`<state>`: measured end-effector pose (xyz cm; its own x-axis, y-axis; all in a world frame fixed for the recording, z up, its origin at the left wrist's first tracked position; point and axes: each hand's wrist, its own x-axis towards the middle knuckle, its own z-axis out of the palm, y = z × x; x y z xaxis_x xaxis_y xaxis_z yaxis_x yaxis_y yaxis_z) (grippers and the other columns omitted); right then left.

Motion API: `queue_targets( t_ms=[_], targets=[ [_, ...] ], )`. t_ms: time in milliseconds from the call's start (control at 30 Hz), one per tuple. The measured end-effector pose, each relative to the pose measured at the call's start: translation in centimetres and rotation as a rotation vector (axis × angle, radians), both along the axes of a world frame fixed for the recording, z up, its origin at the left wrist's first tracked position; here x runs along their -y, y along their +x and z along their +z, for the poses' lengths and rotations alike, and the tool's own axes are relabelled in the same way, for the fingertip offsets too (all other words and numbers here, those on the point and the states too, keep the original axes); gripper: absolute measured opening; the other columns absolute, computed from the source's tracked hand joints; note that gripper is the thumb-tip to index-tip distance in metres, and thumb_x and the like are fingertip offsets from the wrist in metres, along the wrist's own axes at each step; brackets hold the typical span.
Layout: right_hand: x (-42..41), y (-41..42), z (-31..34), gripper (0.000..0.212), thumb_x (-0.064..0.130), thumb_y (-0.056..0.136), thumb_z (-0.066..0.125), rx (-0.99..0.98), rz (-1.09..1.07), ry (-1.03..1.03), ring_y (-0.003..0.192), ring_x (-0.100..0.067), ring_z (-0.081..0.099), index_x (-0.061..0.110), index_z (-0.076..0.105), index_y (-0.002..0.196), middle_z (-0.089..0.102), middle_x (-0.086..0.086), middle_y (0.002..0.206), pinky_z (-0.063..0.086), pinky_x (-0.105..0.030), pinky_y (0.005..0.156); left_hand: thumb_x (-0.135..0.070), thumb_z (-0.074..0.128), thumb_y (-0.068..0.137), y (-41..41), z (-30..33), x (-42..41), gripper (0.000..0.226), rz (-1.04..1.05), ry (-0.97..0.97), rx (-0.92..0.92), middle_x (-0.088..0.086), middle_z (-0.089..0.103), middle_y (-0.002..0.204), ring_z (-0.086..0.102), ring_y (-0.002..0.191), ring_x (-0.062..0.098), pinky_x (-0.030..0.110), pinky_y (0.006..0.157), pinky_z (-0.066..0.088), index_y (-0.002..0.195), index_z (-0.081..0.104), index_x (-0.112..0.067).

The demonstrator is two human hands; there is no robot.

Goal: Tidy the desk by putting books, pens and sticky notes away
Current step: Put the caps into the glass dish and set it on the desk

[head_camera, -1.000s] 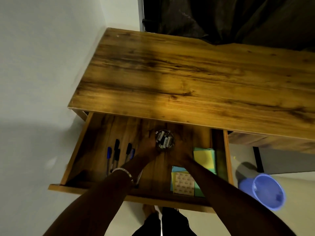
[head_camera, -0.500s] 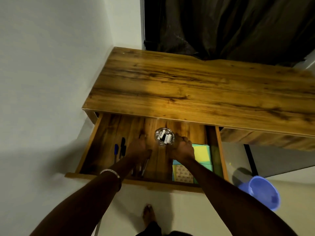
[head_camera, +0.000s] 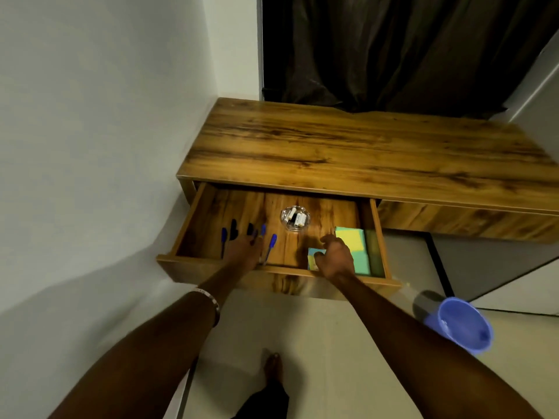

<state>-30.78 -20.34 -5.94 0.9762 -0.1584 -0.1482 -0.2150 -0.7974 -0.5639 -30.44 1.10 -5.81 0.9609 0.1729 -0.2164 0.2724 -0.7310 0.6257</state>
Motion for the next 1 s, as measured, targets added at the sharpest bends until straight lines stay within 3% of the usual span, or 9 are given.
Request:
queue_targets(
  t_ms=[100,200,367,500,600,700,767,867,1000],
  targets=[
    [-0.2,-3.4,0.1,0.033,0.019,0.084,0.067,-0.021,-0.041,0.039,0.109,-0.027,0.061,0.011,0.061,0.115,0.065,-0.009,0.118,0.049,-0.033,0.091,-0.035,0.037,0.100,-3.4,0.5,0.0,0.041,0.000,-0.088,-0.024,0.014,0.059,0.125,0.052,0.122,0.032,0.035,0.096,0.040,0.120,0.062,-0.009],
    [-0.5,-6.1,-0.6,0.026,0.026,0.090,0.060,-0.094,-0.075,0.083,0.108,-0.030,0.061,0.010,0.064,0.111,0.067,-0.011,0.115,0.048,-0.032,0.090,-0.059,0.044,0.090,-5.8,-1.2,-0.5,0.070,0.115,-0.369,-0.133,0.017,0.051,0.136,0.050,0.124,0.035,0.043,0.106,0.041,0.132,0.050,-0.004],
    [-1.6,-9.4,-1.4,0.017,0.029,0.096,0.052,-0.372,-0.253,0.594,0.101,-0.029,0.060,0.014,0.057,0.102,0.063,-0.012,0.112,0.045,-0.036,0.082,-0.065,0.055,0.075,-8.2,-3.2,-0.7,0.086,0.355,-0.794,-0.381,0.015,0.061,0.101,0.057,0.072,0.017,0.044,0.093,0.048,0.135,0.046,-0.005],
    [-1.9,-9.2,-0.7,0.014,0.028,0.099,0.045,-0.488,-0.367,0.941,0.117,-0.028,0.053,0.019,0.056,0.096,0.057,-0.003,0.113,0.040,-0.048,0.105,-0.058,0.048,0.088,-8.0,-3.0,-0.6,0.076,0.432,-1.044,-0.382,0.014,0.041,0.147,0.044,0.131,0.035,0.051,0.105,0.034,0.148,0.028,-0.015],
    [-2.1,-8.2,-0.4,0.022,0.037,0.102,0.038,-0.473,-0.402,1.115,0.112,-0.027,0.050,0.022,0.054,0.097,0.054,-0.002,0.113,0.032,-0.052,0.110,-0.053,0.039,0.094,-6.9,-2.5,-0.4,0.071,0.419,-1.180,-0.372,0.014,0.026,0.155,0.025,0.143,0.036,0.050,0.115,0.020,0.151,0.018,-0.016],
    [-2.5,-6.8,-0.8,0.030,0.035,0.101,0.038,-0.488,-0.439,1.153,0.130,-0.034,0.044,0.015,0.052,0.119,0.050,-0.008,0.135,0.029,-0.053,0.111,-0.037,0.046,0.093,-5.9,-2.8,-0.7,0.047,0.393,-1.171,-0.364,0.036,0.052,0.112,0.058,0.112,0.039,0.037,0.096,0.047,0.125,0.052,-0.003],
    [-2.8,-6.0,-1.2,0.025,0.030,0.100,0.041,-0.484,-0.481,1.146,0.136,-0.035,0.038,0.016,0.051,0.117,0.044,-0.009,0.144,0.029,-0.053,0.110,-0.035,0.051,0.090,-5.4,-3.2,-0.7,0.019,0.420,-1.124,-0.355,0.012,0.047,0.070,0.052,0.063,0.020,0.028,0.060,0.044,0.082,0.052,-0.018],
    [-3.1,-4.5,-1.3,0.020,0.032,0.100,0.041,-0.461,-0.491,1.177,0.137,-0.036,0.037,0.016,0.051,0.108,0.042,-0.012,0.147,0.029,-0.054,0.111,-0.040,0.045,0.094,-3.8,-3.3,-0.7,0.022,0.431,-1.090,-0.334,0.000,0.047,0.080,0.045,0.069,0.015,0.029,0.062,0.039,0.087,0.051,-0.020],
    [-3.5,-2.3,-1.5,0.015,0.024,0.098,0.040,-0.431,-0.523,1.214,0.132,-0.036,0.042,0.015,0.052,0.096,0.047,-0.014,0.141,0.032,-0.052,0.107,-0.033,0.044,0.096,-1.4,-2.6,-0.8,0.034,0.429,-1.085,-0.387,0.012,0.057,0.114,0.057,0.102,0.024,0.034,0.083,0.047,0.120,0.053,-0.011]
  ],
)
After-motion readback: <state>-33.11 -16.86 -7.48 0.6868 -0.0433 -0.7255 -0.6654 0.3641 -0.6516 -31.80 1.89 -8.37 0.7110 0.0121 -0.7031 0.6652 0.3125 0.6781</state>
